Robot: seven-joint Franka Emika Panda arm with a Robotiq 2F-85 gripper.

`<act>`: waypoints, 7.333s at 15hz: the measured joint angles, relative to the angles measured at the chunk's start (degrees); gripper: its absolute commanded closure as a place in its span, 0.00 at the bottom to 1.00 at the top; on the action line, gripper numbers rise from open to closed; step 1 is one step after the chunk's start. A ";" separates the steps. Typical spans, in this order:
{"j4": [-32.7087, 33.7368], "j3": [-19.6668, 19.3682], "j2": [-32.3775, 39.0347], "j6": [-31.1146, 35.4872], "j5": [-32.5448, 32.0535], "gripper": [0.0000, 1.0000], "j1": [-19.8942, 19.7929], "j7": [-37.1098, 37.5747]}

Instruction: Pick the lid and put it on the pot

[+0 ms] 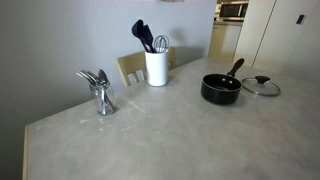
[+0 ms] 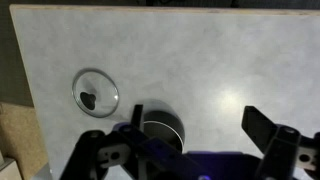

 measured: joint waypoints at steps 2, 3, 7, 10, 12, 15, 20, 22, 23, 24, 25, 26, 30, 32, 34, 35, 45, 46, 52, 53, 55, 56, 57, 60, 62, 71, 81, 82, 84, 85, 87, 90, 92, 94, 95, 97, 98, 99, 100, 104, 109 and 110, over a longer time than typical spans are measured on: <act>0.00 0.00 0.00 0.00 0.00 0.00 0.00 0.00; 0.00 0.00 0.00 0.00 0.00 0.00 0.00 0.00; 0.00 -0.03 0.00 0.00 0.00 0.00 0.04 0.00; -0.05 -0.68 0.01 0.26 -0.90 0.00 0.14 -0.66; -0.34 -1.90 0.10 0.93 -2.83 0.00 0.12 -1.68; -0.84 -5.11 0.80 2.50 -6.45 0.00 -0.24 -3.79; -0.91 -12.58 3.92 8.40 -7.55 0.00 -1.46 -6.34; -0.69 -13.00 4.10 8.63 -7.54 0.00 -1.54 -6.34; -0.66 -12.89 4.09 8.64 -7.52 0.00 -1.54 -6.34; -0.64 -12.86 4.09 8.65 -7.52 0.00 -1.54 -6.34; -0.65 -12.86 4.09 8.61 -7.52 0.00 -1.56 -6.28; -0.73 -12.86 4.13 8.66 -7.85 0.00 -1.75 -6.11; -1.42 -14.54 5.61 9.78 -14.27 0.00 -4.96 -8.71; -1.42 -18.22 7.13 10.39 -16.94 0.00 -6.19 -15.85; -1.40 -23.76 8.72 13.11 -18.91 0.00 -6.19 -25.06; -1.39 -26.44 9.61 15.10 -19.52 0.00 -6.21 -29.76; 0.00 -31.84 14.66 20.20 -19.36 0.00 -6.28 -41.97; -0.05 -31.85 15.23 20.44 -19.21 0.00 -6.30 -41.96; 1.41 -35.04 24.38 28.76 -15.47 0.00 -6.61 -46.08; 2.31 -35.83 26.28 29.98 -13.92 0.00 -6.65 -48.45; 4.78 -37.09 30.35 31.38 -9.79 0.00 -6.80 -53.25; 6.10 -37.55 32.56 31.45 -6.99 0.00 -6.82 -55.93; 7.37 -37.89 34.92 31.45 -3.61 0.00 -6.84 -58.91; 10.63 -37.90 41.85 30.99 7.71 0.00 -7.45 -67.99; 12.49 -37.51 44.55 30.40 9.60 0.00 -8.17 -69.48; 13.81 -31.57 49.54 31.98 9.50 0.00 -11.50 -69.42; 23.39 -24.25 64.74 40.61 9.32 0.00 -19.08 -69.73; 24.15 -23.02 65.74 40.59 10.46 0.00 -20.11 -69.82; 25.45 -21.24 67.62 40.59 11.45 0.00 -21.58 -69.83; 25.98 -20.74 68.51 40.59 11.47 0.00 -22.05 -69.82; 26.87 -20.33 70.03 40.59 11.43 0.00 -22.62 -69.82; 27.79 -20.20 71.89 40.59 11.36 0.11 -23.24 -69.82; 28.09 -19.72 72.78 40.58 11.36 0.16 -23.75 -69.82; 28.15 -18.93 73.22 40.57 11.36 0.18 -24.25 -69.82; 28.16 -18.58 73.34 40.57 11.36 0.22 -24.34 -69.82; 28.21 -17.91 73.47 40.57 11.36 0.30 -24.37 -69.82; 28.24 -17.57 73.46 40.57 11.36 0.47 -24.37 -69.82; 28.29 -17.29 73.47 40.57 11.36 0.58 -24.37 -69.82; 28.40 -17.12 73.47 40.57 11.36 0.62 -24.37 -69.82; 28.68 -17.02 73.47 40.58 11.25 0.85 -24.37 -69.82; 28.77 -18.02 73.36 40.72 8.53 0.85 -24.10 -68.29; 28.78 -18.63 73.09 40.72 6.91 0.85 -23.87 -67.24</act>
